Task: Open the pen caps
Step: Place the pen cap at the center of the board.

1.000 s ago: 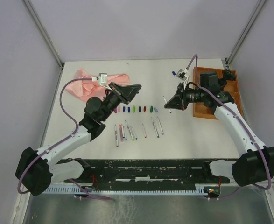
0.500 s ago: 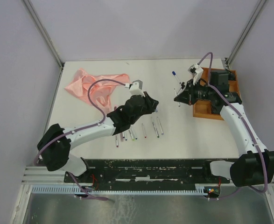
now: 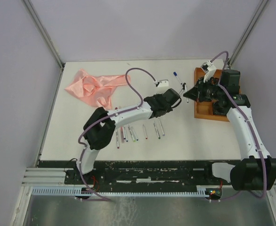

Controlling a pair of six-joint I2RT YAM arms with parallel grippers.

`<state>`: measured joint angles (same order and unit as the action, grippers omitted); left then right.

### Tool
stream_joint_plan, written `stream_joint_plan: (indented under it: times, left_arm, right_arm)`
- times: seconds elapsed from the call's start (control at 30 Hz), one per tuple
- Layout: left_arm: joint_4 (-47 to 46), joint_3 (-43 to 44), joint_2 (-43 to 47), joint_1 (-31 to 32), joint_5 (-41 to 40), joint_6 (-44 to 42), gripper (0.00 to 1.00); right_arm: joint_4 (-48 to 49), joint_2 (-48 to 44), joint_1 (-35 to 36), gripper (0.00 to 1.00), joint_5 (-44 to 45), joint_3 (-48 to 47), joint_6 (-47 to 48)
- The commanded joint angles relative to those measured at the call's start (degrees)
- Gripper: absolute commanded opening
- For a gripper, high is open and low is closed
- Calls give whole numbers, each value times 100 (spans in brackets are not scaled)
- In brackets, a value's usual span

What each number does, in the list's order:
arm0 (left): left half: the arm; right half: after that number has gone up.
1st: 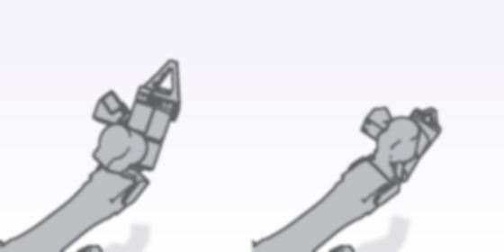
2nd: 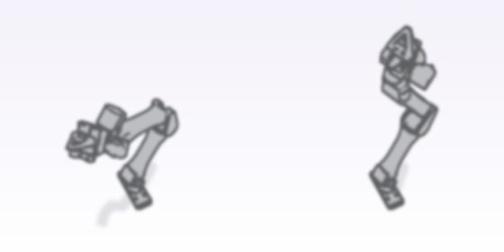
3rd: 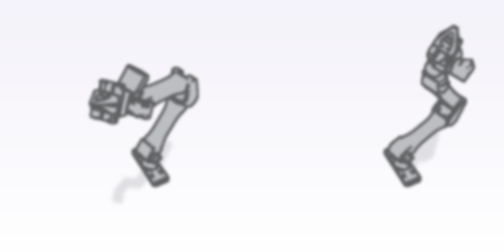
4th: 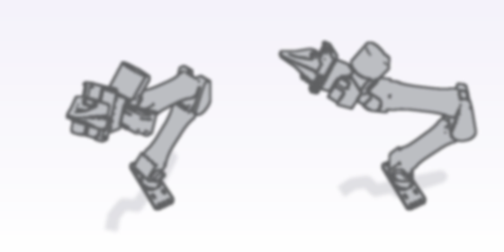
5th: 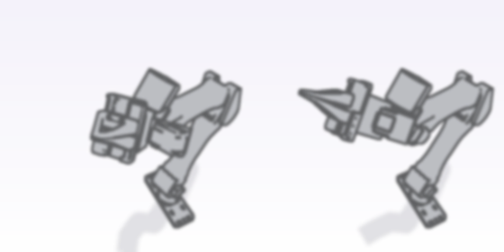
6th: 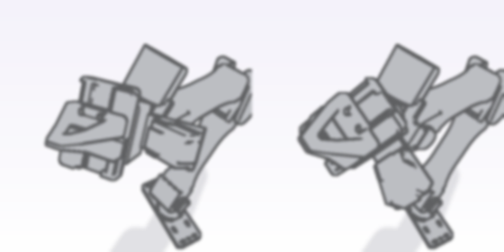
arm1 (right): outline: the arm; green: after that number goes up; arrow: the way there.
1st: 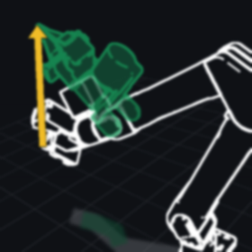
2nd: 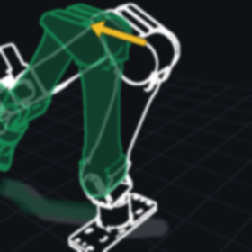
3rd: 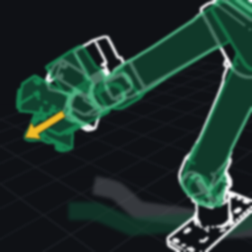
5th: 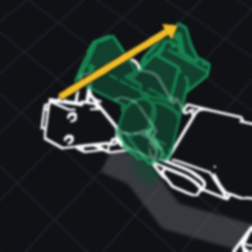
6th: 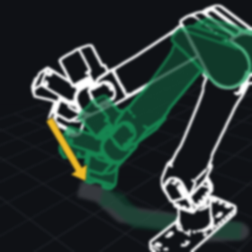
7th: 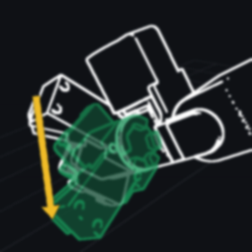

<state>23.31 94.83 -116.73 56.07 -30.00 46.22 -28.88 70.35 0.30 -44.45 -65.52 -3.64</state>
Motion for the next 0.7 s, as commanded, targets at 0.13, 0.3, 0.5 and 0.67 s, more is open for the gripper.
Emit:
stream_joint_plan:
  times: [0.13, 0.3, 0.5, 0.67]
  left_arm:
    - [961, 1288, -1006, 25, -270, -224, 3]
    - [1219, 1831, -1515, 14, -269, -245, 3]
    - [1437, 2214, -2000, -40, -606, -240, 4]
    - [1501, 2340, -2174, -141, -660, -242, 5]
  right_arm:
    - [389, -271, -368, 0, 45, 18, -230]
    - [431, -275, -507, 0, -47, 31, -290]
    - [480, -279, -620, 0, -146, 58, -353]
    - [512, -276, -665, 0, -219, 74, -391]
